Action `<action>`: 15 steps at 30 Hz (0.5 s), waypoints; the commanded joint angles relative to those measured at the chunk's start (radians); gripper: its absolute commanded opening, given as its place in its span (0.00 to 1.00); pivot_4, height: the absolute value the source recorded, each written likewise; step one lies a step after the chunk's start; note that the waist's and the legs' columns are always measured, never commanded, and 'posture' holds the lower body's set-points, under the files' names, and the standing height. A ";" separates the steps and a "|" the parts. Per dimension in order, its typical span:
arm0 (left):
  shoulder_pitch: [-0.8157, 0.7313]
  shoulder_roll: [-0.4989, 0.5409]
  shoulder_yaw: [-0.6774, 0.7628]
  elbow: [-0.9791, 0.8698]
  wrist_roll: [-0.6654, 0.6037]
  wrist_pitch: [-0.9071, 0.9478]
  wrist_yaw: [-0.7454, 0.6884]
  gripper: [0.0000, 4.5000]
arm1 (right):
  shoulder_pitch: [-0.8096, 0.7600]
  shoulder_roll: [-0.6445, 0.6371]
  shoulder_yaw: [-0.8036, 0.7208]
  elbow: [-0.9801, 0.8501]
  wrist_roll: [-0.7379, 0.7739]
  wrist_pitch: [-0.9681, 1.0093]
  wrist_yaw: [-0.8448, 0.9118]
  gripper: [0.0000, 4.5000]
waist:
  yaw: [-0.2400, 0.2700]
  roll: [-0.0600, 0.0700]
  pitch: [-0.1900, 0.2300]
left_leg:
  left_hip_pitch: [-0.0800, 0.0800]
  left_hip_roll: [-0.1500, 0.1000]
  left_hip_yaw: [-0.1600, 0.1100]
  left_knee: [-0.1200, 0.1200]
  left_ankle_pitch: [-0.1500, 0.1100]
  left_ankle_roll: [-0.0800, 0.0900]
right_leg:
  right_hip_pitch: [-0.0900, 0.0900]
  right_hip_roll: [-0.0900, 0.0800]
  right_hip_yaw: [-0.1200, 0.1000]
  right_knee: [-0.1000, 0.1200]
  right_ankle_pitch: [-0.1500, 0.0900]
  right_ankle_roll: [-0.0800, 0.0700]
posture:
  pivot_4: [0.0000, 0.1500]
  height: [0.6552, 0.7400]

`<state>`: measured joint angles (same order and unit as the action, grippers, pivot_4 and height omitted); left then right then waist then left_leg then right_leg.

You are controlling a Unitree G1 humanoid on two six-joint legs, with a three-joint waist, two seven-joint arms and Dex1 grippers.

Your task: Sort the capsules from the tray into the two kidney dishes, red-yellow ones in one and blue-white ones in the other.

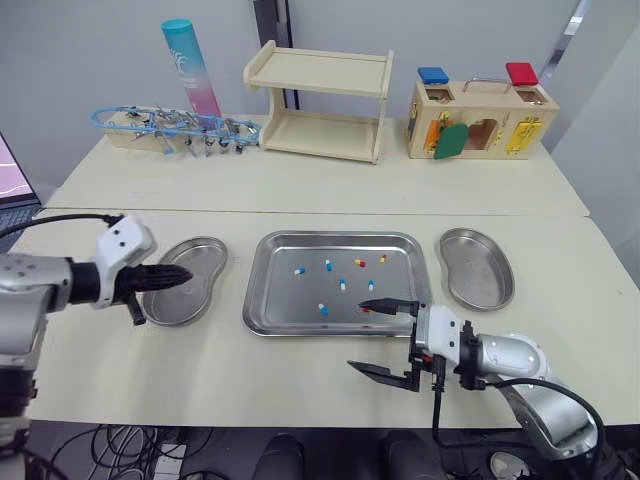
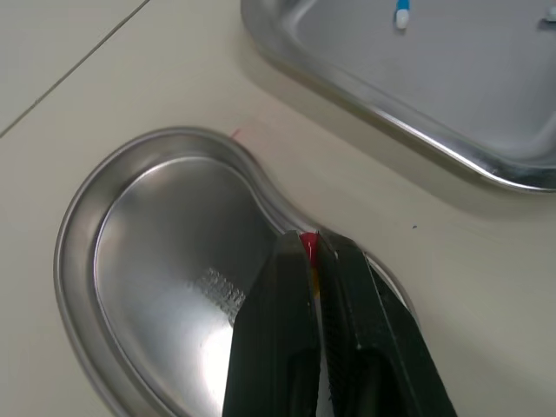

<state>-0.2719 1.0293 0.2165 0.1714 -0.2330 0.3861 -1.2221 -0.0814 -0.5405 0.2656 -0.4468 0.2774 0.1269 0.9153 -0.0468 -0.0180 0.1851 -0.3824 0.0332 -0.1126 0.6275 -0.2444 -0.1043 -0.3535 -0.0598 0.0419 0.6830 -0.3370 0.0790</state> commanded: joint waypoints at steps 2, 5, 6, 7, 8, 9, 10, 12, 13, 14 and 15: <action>-0.004 -0.008 0.039 0.001 -0.014 0.006 0.067 0.01 | -0.031 0.009 0.007 -0.027 0.023 0.010 0.010 1.00 | 0.007 0.000 0.000 | 0.000 0.000 0.000 0.000 0.000 0.000 | 0.000 0.000 0.000 0.000 0.000 0.000 | 1.00 1.00; -0.014 -0.004 0.035 0.026 -0.010 0.002 0.091 0.17 | -0.038 0.008 0.006 -0.024 0.024 0.014 0.012 1.00 | 0.006 0.000 0.000 | 0.000 0.000 0.000 0.000 0.000 0.000 | 0.000 0.000 0.000 0.000 0.000 0.000 | 1.00 1.00; -0.016 -0.006 0.038 0.029 -0.013 -0.003 0.100 0.25 | -0.039 0.007 0.006 -0.023 0.025 0.015 0.012 1.00 | 0.006 0.000 0.000 | 0.000 0.000 0.000 0.000 0.000 0.000 | 0.000 0.000 0.000 0.000 0.000 0.000 | 1.00 1.00; -0.019 -0.009 0.040 0.030 -0.017 -0.005 0.108 0.32 | -0.040 0.007 0.007 -0.023 0.025 0.015 0.012 1.00 | 0.006 0.000 0.000 | 0.000 0.000 0.000 0.000 0.000 0.000 | -0.001 0.000 0.000 0.000 0.000 0.000 | 1.00 1.00; -0.025 -0.012 0.043 0.029 -0.022 -0.001 0.117 0.39 | -0.041 0.007 0.006 -0.023 0.025 0.016 0.012 1.00 | 0.006 0.000 0.000 | 0.000 0.000 0.000 0.000 0.000 0.000 | -0.001 0.000 0.000 0.000 0.000 0.000 | 1.00 1.00; -0.030 -0.014 0.043 0.027 -0.029 0.006 0.122 0.46 | -0.042 0.007 0.006 -0.024 0.025 0.018 0.012 1.00 | 0.006 0.000 0.000 | 0.000 0.000 0.000 0.000 0.000 0.000 | -0.001 0.000 0.000 0.000 0.000 0.000 | 1.00 1.00; -0.033 -0.016 0.045 0.024 -0.036 0.013 0.123 0.54 | -0.042 0.008 0.006 -0.024 0.025 0.019 0.011 1.00 | 0.006 0.000 0.000 | 0.000 0.000 0.000 0.000 0.000 0.000 | -0.001 0.000 0.000 0.000 0.000 0.000 | 1.00 1.00; -0.034 -0.014 0.054 0.013 -0.060 0.039 0.121 0.69 | -0.043 0.011 0.009 -0.025 0.024 0.022 0.008 1.00 | 0.006 0.000 0.000 | 0.000 0.000 0.000 0.000 0.000 0.000 | -0.001 0.000 0.000 0.000 0.000 0.000 | 1.00 1.00; -0.035 -0.012 0.060 0.010 -0.070 0.050 0.124 0.76 | -0.044 0.012 0.009 -0.025 0.024 0.023 0.007 1.00 | 0.006 0.000 0.000 | 0.000 0.000 0.000 0.000 0.000 0.000 | -0.001 0.000 0.000 0.000 0.000 0.000 | 1.00 1.00; -0.034 -0.008 0.067 0.007 -0.081 0.062 0.124 0.84 | -0.045 0.013 0.009 -0.025 0.023 0.024 0.007 1.00 | 0.006 0.000 0.000 | 0.000 0.000 0.000 0.000 0.000 0.000 | -0.001 0.000 0.000 0.000 0.000 0.000 | 1.00 1.00; -0.032 -0.004 0.071 0.005 -0.088 0.068 0.125 0.91 | -0.045 0.013 0.009 -0.025 0.023 0.024 0.006 1.00 | 0.005 0.000 0.000 | 0.000 0.000 0.000 0.000 0.000 0.000 | -0.001 0.000 0.000 0.000 0.000 0.000 | 1.00 1.00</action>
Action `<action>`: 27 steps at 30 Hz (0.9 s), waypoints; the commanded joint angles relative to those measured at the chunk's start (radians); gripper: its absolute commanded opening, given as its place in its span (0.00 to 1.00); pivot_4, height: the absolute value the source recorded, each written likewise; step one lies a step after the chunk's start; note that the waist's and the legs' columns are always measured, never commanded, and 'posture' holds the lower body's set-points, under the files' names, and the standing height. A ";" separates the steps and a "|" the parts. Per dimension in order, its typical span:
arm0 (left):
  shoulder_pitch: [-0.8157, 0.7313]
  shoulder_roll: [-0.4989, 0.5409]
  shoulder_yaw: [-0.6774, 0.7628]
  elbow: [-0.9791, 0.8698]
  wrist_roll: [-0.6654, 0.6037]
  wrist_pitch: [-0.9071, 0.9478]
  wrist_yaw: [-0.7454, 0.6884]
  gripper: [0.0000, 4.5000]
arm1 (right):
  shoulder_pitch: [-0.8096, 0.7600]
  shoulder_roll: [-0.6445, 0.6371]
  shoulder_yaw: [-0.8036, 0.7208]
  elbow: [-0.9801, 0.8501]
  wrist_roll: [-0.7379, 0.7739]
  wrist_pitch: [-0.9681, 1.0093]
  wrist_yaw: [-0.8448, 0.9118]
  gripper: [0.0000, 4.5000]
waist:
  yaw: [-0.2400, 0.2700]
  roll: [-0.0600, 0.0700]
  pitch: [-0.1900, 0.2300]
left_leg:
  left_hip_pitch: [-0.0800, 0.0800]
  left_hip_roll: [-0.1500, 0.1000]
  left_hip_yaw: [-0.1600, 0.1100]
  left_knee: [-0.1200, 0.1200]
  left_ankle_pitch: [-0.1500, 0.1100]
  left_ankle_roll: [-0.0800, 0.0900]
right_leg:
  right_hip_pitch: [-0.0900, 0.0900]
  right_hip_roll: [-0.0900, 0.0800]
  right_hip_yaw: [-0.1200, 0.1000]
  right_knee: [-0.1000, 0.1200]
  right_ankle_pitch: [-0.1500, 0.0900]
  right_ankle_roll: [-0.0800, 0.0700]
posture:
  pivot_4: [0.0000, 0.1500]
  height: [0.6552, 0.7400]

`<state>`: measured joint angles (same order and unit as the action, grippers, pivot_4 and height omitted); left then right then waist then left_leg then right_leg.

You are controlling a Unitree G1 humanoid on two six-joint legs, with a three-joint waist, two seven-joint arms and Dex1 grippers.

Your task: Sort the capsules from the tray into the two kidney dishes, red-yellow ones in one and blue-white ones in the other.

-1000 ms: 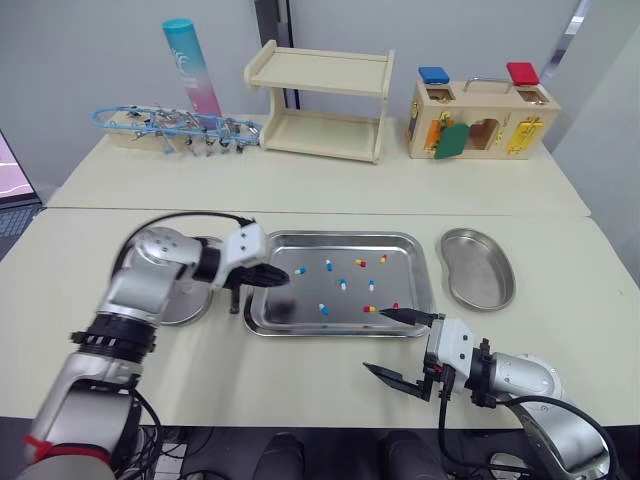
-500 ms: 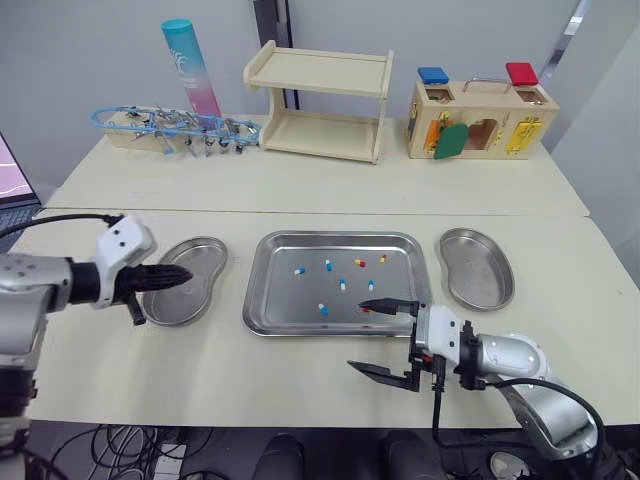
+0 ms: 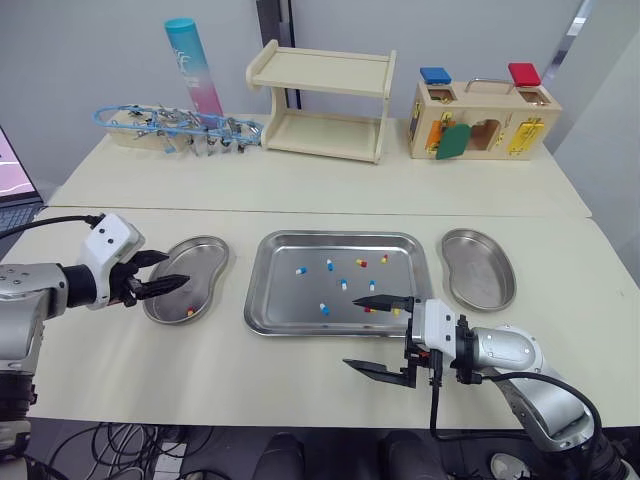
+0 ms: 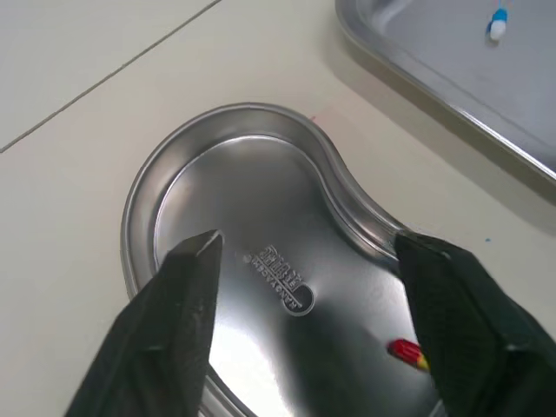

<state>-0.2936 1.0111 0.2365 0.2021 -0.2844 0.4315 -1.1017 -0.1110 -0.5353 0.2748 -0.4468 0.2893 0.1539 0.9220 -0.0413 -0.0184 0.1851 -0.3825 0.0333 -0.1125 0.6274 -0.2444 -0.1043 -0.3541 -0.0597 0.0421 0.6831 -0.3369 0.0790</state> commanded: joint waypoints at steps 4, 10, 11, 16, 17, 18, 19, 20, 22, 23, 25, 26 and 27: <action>0.020 0.028 0.097 -0.059 -0.072 0.043 -0.005 0.99 | -0.014 0.008 -0.003 -0.025 0.010 -0.003 0.000 1.00 | 0.000 0.000 0.000 | 0.000 0.000 0.000 0.000 0.000 0.000 | 0.000 0.000 0.000 0.000 0.000 0.000 | 1.00 1.00; 0.146 0.030 0.252 -0.124 -0.112 0.044 0.008 0.99 | -0.009 -0.003 -0.014 -0.026 0.010 -0.006 0.004 1.00 | -0.007 0.000 0.000 | 0.000 0.000 0.000 0.000 0.000 0.000 | 0.000 0.000 0.000 0.000 0.000 0.000 | 1.00 1.00; 0.175 0.025 0.282 -0.137 -0.115 0.041 0.015 0.99 | -0.007 -0.006 -0.017 -0.026 0.011 -0.007 0.006 1.00 | -0.010 0.000 0.000 | 0.000 0.000 0.000 0.000 0.000 0.000 | 0.000 0.000 0.000 0.000 0.000 0.000 | 1.00 1.00; 0.352 -0.035 0.450 -0.226 -0.138 0.019 0.041 0.99 | -0.003 -0.027 -0.038 -0.024 0.013 -0.011 0.010 1.00 | -0.011 0.000 0.000 | 0.000 0.000 0.000 -0.001 0.000 0.000 | 0.000 0.000 0.000 0.000 0.000 0.000 | 1.00 1.00; 0.392 -0.053 0.486 -0.246 -0.141 0.020 0.048 0.99 | 0.000 -0.036 -0.050 -0.023 0.011 -0.014 0.010 1.00 | -0.011 0.000 0.000 | 0.000 0.000 0.000 -0.001 0.000 0.000 | 0.000 0.000 0.000 0.000 0.000 0.000 | 1.00 1.00; 0.424 -0.071 0.514 -0.263 -0.145 0.021 0.055 0.99 | 0.004 -0.044 -0.062 -0.023 0.011 -0.017 0.012 1.00 | -0.011 0.000 0.000 | 0.000 0.000 0.001 -0.001 0.000 0.000 | 0.000 0.000 0.001 0.000 0.000 0.000 | 1.00 1.00; 0.460 -0.092 0.543 -0.276 -0.148 0.017 0.063 0.99 | 0.009 -0.057 -0.078 -0.024 0.013 -0.016 0.013 1.00 | -0.010 0.000 0.000 | 0.000 0.000 0.001 -0.001 0.000 0.000 | 0.000 0.000 0.001 0.000 0.000 0.000 | 1.00 1.00; 0.484 -0.108 0.560 -0.288 -0.152 0.013 0.070 0.99 | 0.013 -0.067 -0.088 -0.024 0.016 -0.017 0.014 1.00 | -0.009 0.000 0.000 | 0.000 0.000 0.001 -0.001 0.000 0.000 | 0.000 0.000 0.001 0.000 0.000 0.000 | 1.00 1.00; 0.544 -0.151 0.590 -0.305 -0.146 -0.021 0.087 0.99 | 0.027 -0.095 -0.127 -0.028 0.025 -0.014 0.017 1.00 | -0.008 0.000 0.000 | 0.000 0.000 0.001 -0.001 0.000 0.000 | 0.000 0.000 0.001 0.000 0.000 0.000 | 1.00 1.00; 0.563 -0.189 0.607 -0.305 -0.144 -0.046 0.115 0.99 | 0.046 -0.117 -0.171 -0.030 0.037 -0.014 0.018 1.00 | -0.008 -0.001 0.000 | 0.000 0.000 0.001 -0.001 0.000 0.000 | 0.000 0.000 0.001 0.000 0.000 0.000 | 1.00 1.00; 0.584 -0.238 0.627 -0.308 -0.154 -0.064 0.153 0.99 | 0.078 -0.150 -0.236 -0.031 0.057 -0.011 0.023 1.00 | 0.001 -0.001 0.000 | 0.000 0.000 0.001 0.000 0.000 0.000 | 0.001 -0.001 0.001 -0.001 0.000 0.000 | 1.00 1.00; 0.595 -0.271 0.635 -0.311 -0.163 -0.073 0.173 0.99 | 0.112 -0.183 -0.290 -0.022 0.064 -0.022 0.040 1.00 | 0.007 -0.001 0.000 | 0.000 0.000 0.002 0.000 0.000 0.000 | 0.001 -0.001 0.001 -0.001 0.000 0.000 | 1.00 1.00; 0.615 -0.299 0.635 -0.312 -0.163 -0.092 0.179 0.99 | 0.150 -0.214 -0.345 -0.008 0.068 -0.035 0.058 1.00 | 0.010 -0.002 -0.001 | 0.000 0.000 0.001 0.000 0.000 0.000 | 0.001 -0.001 0.001 -0.002 0.000 0.000 | 1.00 1.00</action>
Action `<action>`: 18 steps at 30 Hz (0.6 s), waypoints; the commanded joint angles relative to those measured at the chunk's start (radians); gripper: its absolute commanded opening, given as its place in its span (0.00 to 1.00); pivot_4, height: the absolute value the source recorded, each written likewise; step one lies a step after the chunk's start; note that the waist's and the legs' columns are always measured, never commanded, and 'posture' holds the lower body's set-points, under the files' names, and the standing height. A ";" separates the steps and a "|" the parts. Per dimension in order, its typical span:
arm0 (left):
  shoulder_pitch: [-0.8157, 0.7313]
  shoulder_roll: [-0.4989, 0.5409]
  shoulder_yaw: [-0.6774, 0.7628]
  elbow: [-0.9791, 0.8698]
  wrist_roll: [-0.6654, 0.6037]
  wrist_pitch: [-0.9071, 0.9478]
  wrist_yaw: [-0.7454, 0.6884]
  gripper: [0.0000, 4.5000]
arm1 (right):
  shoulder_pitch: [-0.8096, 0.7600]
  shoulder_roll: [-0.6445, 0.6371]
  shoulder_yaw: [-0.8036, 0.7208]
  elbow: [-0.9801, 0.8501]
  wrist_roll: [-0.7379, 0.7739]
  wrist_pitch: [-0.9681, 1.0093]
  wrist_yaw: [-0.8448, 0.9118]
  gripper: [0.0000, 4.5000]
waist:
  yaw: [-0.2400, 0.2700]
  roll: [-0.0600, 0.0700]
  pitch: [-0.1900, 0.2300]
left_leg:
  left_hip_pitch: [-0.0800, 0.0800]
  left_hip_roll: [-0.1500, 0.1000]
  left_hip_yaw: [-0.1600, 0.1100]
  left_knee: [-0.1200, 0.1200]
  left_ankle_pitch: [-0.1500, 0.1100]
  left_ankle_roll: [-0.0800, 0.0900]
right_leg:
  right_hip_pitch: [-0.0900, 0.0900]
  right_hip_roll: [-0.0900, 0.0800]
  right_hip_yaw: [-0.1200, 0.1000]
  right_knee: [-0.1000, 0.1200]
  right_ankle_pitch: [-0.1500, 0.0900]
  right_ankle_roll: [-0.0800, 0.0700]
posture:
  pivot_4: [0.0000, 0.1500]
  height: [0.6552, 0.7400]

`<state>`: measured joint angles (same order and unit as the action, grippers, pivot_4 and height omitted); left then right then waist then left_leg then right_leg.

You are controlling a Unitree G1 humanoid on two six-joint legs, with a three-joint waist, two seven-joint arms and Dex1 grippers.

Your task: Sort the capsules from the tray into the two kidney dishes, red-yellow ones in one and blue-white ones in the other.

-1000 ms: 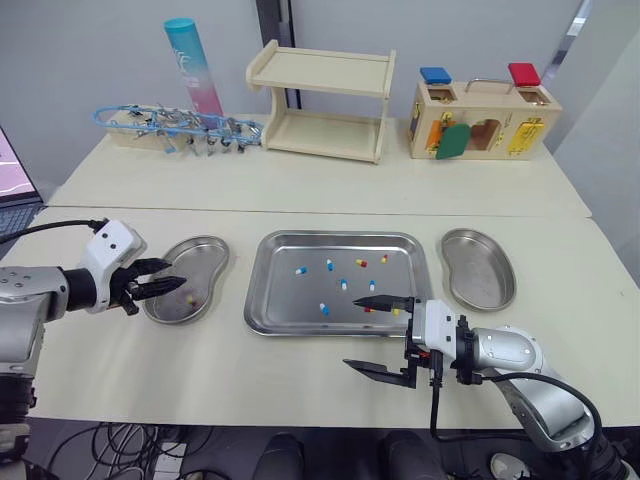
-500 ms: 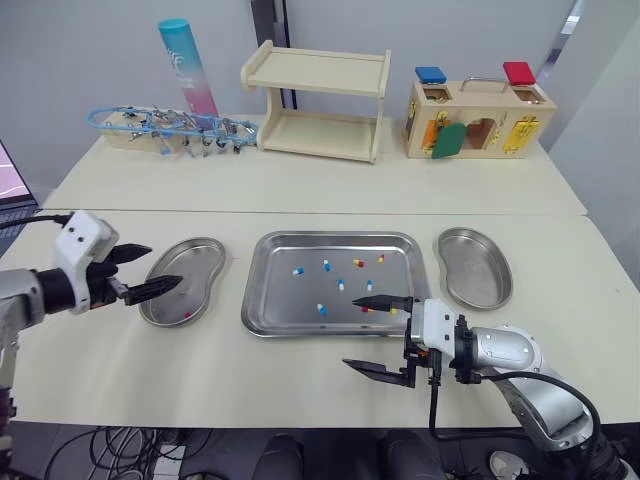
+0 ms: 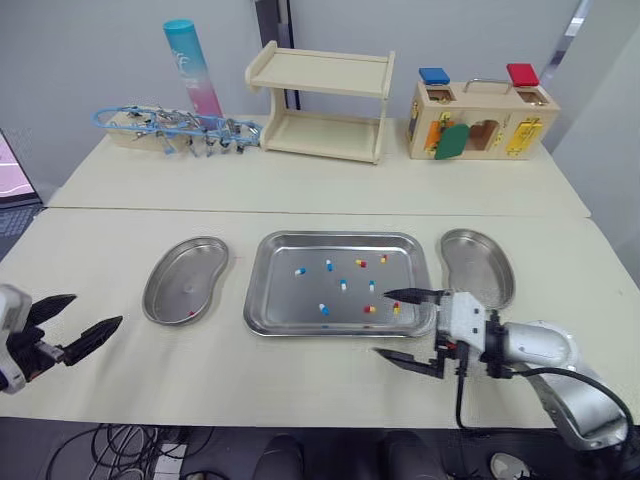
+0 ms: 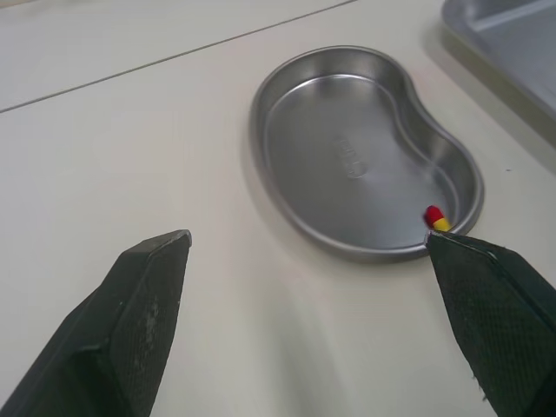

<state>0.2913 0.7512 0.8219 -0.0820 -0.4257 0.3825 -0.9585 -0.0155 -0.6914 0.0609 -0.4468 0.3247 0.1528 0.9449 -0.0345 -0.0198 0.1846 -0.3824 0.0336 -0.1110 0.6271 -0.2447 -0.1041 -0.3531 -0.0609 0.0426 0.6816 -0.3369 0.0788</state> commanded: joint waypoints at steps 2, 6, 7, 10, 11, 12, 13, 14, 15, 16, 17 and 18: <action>0.062 -0.084 0.051 -0.025 -0.022 -0.081 0.053 0.99 | 0.121 -0.102 -0.228 0.030 0.036 -0.061 0.055 1.00 | 0.007 -0.002 -0.001 | 0.000 0.000 0.000 0.000 0.000 0.000 | 0.001 0.000 0.000 -0.001 0.000 0.000 | 1.00 1.00; 0.115 -0.152 0.045 -0.024 -0.032 -0.119 0.084 0.99 | 0.214 -0.148 -0.361 0.144 0.024 -0.146 0.103 1.00 | 0.005 -0.005 -0.003 | 0.001 0.000 0.000 0.000 -0.001 0.001 | 0.002 0.000 0.000 -0.001 0.000 0.000 | 1.00 1.00; 0.131 -0.165 0.039 -0.023 -0.032 -0.133 0.083 0.99 | 0.229 -0.158 -0.390 0.177 0.020 -0.164 0.114 1.00 | 0.005 -0.005 -0.003 | 0.002 0.000 0.000 0.000 -0.001 0.001 | 0.002 0.000 0.000 -0.001 0.000 0.000 | 1.00 1.00; 0.143 -0.188 0.017 -0.018 -0.033 -0.161 0.094 0.99 | 0.243 -0.184 -0.451 0.321 0.009 -0.203 0.135 1.00 | 0.003 -0.005 -0.003 | 0.002 0.000 0.002 0.000 -0.001 0.001 | 0.002 0.000 0.001 -0.001 0.000 0.000 | 1.00 1.00; 0.144 -0.188 0.009 -0.015 -0.030 -0.174 0.091 0.99 | 0.242 -0.190 -0.458 0.360 0.003 -0.221 0.142 1.00 | 0.003 -0.005 -0.003 | 0.002 0.000 0.002 0.000 -0.001 0.001 | 0.002 0.000 0.001 -0.001 0.000 0.000 | 1.00 1.00; 0.146 -0.188 0.000 -0.016 -0.029 -0.182 0.088 0.99 | 0.241 -0.196 -0.462 0.398 -0.002 -0.231 0.148 1.00 | 0.003 -0.005 -0.003 | 0.002 0.000 0.002 0.000 -0.001 0.001 | 0.002 0.000 0.001 -0.001 0.000 0.000 | 1.00 1.00; 0.148 -0.187 -0.008 -0.018 -0.028 -0.192 0.082 0.99 | 0.235 -0.201 -0.464 0.438 -0.009 -0.248 0.151 1.00 | 0.003 -0.005 -0.003 | 0.002 0.000 0.002 0.000 -0.001 0.001 | 0.002 0.000 0.001 -0.001 0.000 0.000 | 1.00 1.00; 0.151 -0.186 -0.015 -0.021 -0.029 -0.200 0.075 0.99 | 0.227 -0.205 -0.464 0.469 -0.015 -0.263 0.154 1.00 | 0.002 -0.005 -0.003 | 0.002 0.000 0.002 0.000 -0.001 0.001 | 0.002 0.000 0.001 -0.001 0.000 0.000 | 1.00 1.00; 0.155 -0.184 -0.022 -0.024 -0.030 -0.207 0.069 0.99 | 0.219 -0.209 -0.462 0.497 -0.021 -0.276 0.157 1.00 | 0.002 -0.005 -0.003 | 0.002 0.000 0.002 0.000 -0.001 0.001 | 0.002 0.000 0.001 -0.001 0.000 0.000 | 1.00 1.00; 0.159 -0.185 -0.026 -0.028 -0.034 -0.211 0.066 0.99 | 0.211 -0.211 -0.459 0.518 -0.025 -0.287 0.160 1.00 | 0.002 -0.005 -0.003 | 0.002 0.000 0.003 0.000 -0.001 0.001 | 0.002 0.000 0.001 -0.001 0.000 0.000 | 1.00 1.00; 0.165 -0.187 -0.028 -0.034 -0.039 -0.211 0.063 0.99 | 0.200 -0.213 -0.455 0.536 -0.028 -0.296 0.162 1.00 | 0.002 -0.005 -0.003 | 0.002 0.000 0.003 0.000 -0.001 0.001 | 0.002 0.000 0.002 -0.001 0.000 0.000 | 1.00 1.00; 0.170 -0.189 -0.032 -0.041 -0.044 -0.212 0.064 0.99 | 0.191 -0.213 -0.452 0.554 -0.030 -0.304 0.165 1.00 | 0.000 -0.005 -0.003 | 0.002 0.000 0.003 0.000 -0.001 0.001 | 0.002 0.000 0.002 -0.001 0.000 0.000 | 1.00 1.00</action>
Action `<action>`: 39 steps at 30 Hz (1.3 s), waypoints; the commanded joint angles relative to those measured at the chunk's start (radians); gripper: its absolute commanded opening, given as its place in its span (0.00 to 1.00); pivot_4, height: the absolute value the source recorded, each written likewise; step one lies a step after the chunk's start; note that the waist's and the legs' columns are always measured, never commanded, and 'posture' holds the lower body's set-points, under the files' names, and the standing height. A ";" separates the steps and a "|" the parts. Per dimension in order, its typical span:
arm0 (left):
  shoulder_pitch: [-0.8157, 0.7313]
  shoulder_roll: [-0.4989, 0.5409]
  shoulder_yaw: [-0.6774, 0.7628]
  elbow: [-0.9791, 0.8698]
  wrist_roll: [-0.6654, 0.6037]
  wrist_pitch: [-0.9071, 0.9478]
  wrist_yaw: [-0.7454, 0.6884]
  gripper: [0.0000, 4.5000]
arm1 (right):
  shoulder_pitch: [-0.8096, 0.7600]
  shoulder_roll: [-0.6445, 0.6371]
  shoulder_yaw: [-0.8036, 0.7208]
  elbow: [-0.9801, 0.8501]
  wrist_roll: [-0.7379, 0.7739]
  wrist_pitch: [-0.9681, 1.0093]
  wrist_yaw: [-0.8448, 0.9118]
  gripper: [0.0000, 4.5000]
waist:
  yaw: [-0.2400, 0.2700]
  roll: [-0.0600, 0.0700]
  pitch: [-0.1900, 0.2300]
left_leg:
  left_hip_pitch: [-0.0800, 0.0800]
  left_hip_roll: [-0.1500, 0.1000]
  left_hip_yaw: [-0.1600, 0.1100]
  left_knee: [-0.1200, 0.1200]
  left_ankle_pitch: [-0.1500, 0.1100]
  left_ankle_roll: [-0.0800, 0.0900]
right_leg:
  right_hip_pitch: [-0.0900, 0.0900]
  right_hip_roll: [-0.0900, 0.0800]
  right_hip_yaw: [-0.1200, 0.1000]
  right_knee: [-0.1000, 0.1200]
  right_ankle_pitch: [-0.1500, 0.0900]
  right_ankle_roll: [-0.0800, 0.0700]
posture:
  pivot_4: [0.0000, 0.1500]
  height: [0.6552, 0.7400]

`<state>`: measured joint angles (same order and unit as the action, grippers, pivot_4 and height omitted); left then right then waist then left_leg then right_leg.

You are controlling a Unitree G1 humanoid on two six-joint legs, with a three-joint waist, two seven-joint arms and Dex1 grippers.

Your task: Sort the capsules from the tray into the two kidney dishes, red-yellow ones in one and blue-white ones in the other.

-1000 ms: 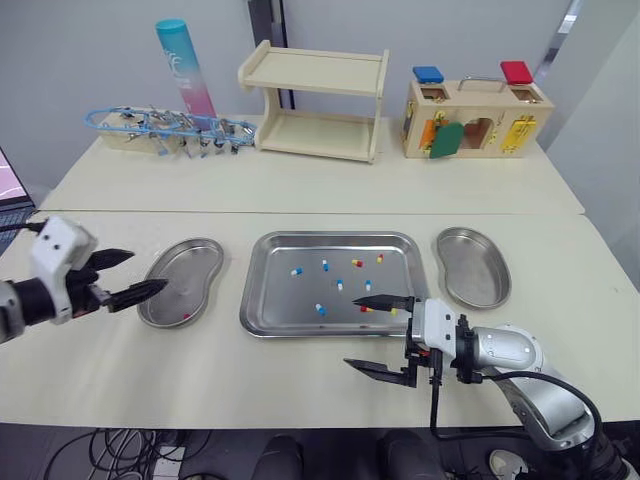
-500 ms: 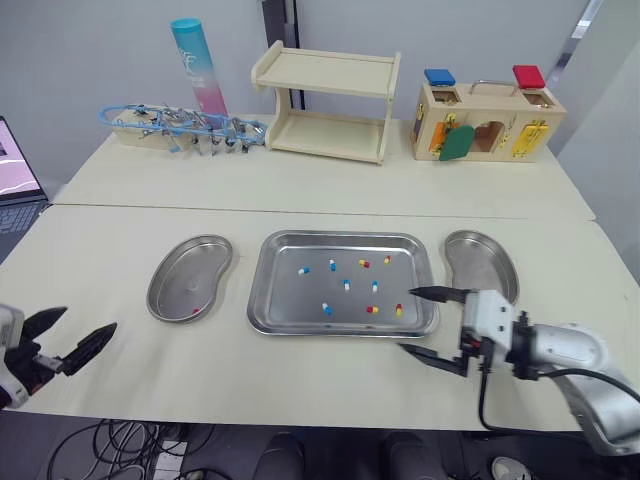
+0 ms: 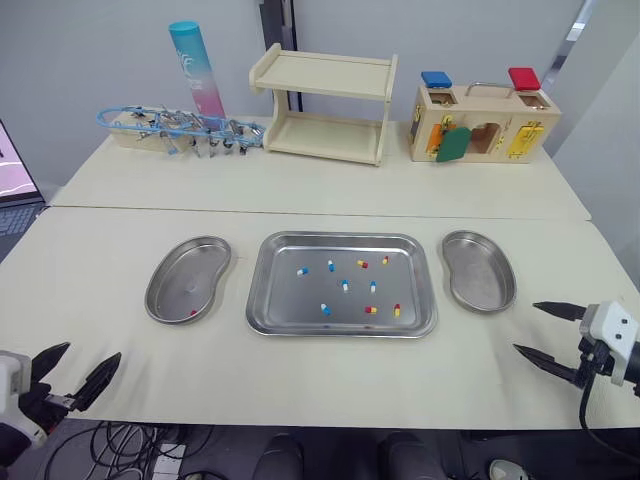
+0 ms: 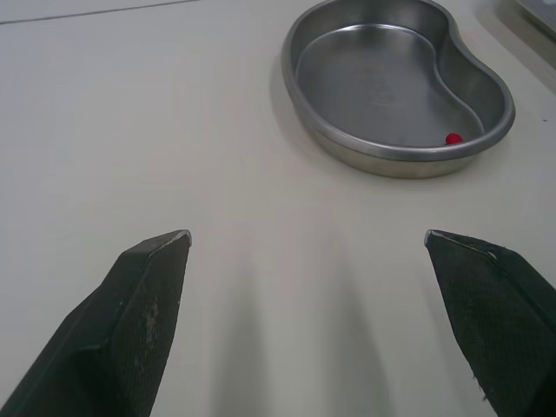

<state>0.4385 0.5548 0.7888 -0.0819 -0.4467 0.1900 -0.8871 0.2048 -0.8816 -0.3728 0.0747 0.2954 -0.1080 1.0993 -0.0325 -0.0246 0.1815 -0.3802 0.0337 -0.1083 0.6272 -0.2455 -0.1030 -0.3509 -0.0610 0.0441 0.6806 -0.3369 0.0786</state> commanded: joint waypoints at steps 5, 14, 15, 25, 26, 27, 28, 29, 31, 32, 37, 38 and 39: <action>0.099 0.009 -0.041 -0.119 -0.048 -0.017 -0.066 0.99 | -0.072 -0.030 0.007 0.100 -0.021 -0.071 0.025 1.00 | -0.003 0.000 0.000 | 0.000 0.000 0.000 0.000 0.000 0.000 | 0.000 0.000 0.000 0.000 0.000 0.000 | 1.00 1.00; 0.125 -0.004 -0.232 -0.273 -0.086 -0.085 -0.199 0.99 | -0.088 -0.041 0.019 0.167 -0.046 -0.135 0.027 1.00 | 0.001 0.001 0.000 | 0.000 0.000 0.000 0.000 0.000 0.000 | 0.001 0.000 0.001 -0.001 0.000 0.000 | 1.00 1.00; 0.117 -0.009 -0.249 -0.269 -0.085 -0.112 -0.216 0.99 | -0.089 -0.042 0.019 0.168 -0.045 -0.136 0.027 1.00 | 0.000 0.002 0.000 | 0.000 0.000 0.001 0.000 0.000 0.000 | 0.001 0.000 0.001 -0.001 0.000 0.000 | 1.00 1.00; -0.017 -0.071 -0.397 -0.137 -0.083 -0.200 -0.242 0.99 | -0.127 -0.075 0.036 0.000 -0.036 -0.005 -0.017 1.00 | -0.009 0.005 -0.001 | 0.000 0.000 0.001 0.000 0.000 0.001 | 0.000 0.000 0.001 -0.001 0.000 0.000 | 1.00 1.00; -0.030 -0.075 -0.408 -0.113 -0.073 -0.219 -0.246 0.99 | -0.141 -0.082 0.046 -0.050 -0.017 0.030 -0.007 1.00 | -0.010 0.005 -0.001 | 0.000 0.000 0.001 0.000 0.000 0.001 | 0.000 0.000 0.001 0.000 0.000 0.000 | 1.00 1.00; -0.048 -0.078 -0.418 -0.083 -0.062 -0.240 -0.249 0.99 | -0.162 -0.090 0.063 -0.113 0.006 0.071 0.004 1.00 | -0.010 0.006 -0.001 | 0.000 0.000 0.000 0.000 0.000 0.001 | 0.001 0.000 0.001 0.000 0.000 0.000 | 1.00 1.00; -0.061 -0.080 -0.426 -0.063 -0.056 -0.255 -0.251 0.99 | -0.175 -0.096 0.073 -0.156 0.022 0.099 0.012 1.00 | -0.010 0.006 -0.001 | 0.000 0.000 0.000 0.000 0.000 0.001 | 0.001 0.000 0.001 0.000 0.000 0.000 | 1.00 1.00; -0.072 -0.080 -0.431 -0.047 -0.053 -0.267 -0.251 0.99 | -0.189 -0.100 0.084 -0.194 0.033 0.124 0.016 1.00 | -0.009 0.006 -0.001 | 0.000 0.000 0.000 0.000 0.000 0.001 | 0.001 0.000 0.001 0.000 0.000 0.000 | 1.00 1.00; -0.106 -0.076 -0.434 -0.025 -0.061 -0.276 -0.243 0.99 | -0.299 -0.113 0.185 -0.304 0.036 0.257 0.010 1.00 | -0.009 0.006 -0.001 | 0.000 0.000 0.000 0.000 0.000 0.001 | 0.001 0.000 0.000 0.000 0.000 0.000 | 1.00 1.00; -0.117 -0.073 -0.437 -0.019 -0.063 -0.279 -0.239 0.99 | -0.341 -0.115 0.221 -0.337 0.036 0.301 0.010 1.00 | -0.009 0.006 -0.001 | 0.000 0.000 0.000 0.001 0.000 0.001 | 0.001 0.000 0.000 0.000 0.000 0.000 | 1.00 1.00; -0.149 -0.056 -0.462 0.007 -0.051 -0.291 -0.247 0.99 | -0.624 -0.006 0.501 -0.387 -0.039 0.423 0.035 1.00 | -0.010 0.005 -0.001 | 0.000 0.000 -0.001 0.001 0.000 0.001 | 0.000 0.000 0.000 -0.001 0.000 0.000 | 1.00 1.00; -0.150 -0.052 -0.470 0.004 -0.045 -0.296 -0.249 0.99 | -0.690 0.029 0.561 -0.375 -0.066 0.435 0.044 1.00 | -0.010 0.006 0.000 | -0.001 0.000 -0.001 0.000 0.000 0.001 | -0.001 0.000 0.000 0.000 0.000 0.000 | 1.00 1.00; -0.151 -0.049 -0.476 0.002 -0.041 -0.299 -0.249 0.99 | -0.729 0.049 0.595 -0.364 -0.082 0.445 0.051 1.00 | -0.010 0.006 0.000 | -0.001 0.000 -0.001 0.000 0.000 0.001 | -0.001 0.000 0.000 0.000 0.000 0.000 | 1.00 1.00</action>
<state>0.2812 0.4902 0.3119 -0.0634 -0.4920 -0.0836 -1.1284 -0.4731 -0.8431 0.1740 -0.2807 0.2455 0.3178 1.1352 -0.0420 -0.0184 0.1814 -0.3815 0.0336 -0.1094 0.6275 -0.2459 -0.1023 -0.3524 -0.0606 0.0439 0.6804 -0.3367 0.0788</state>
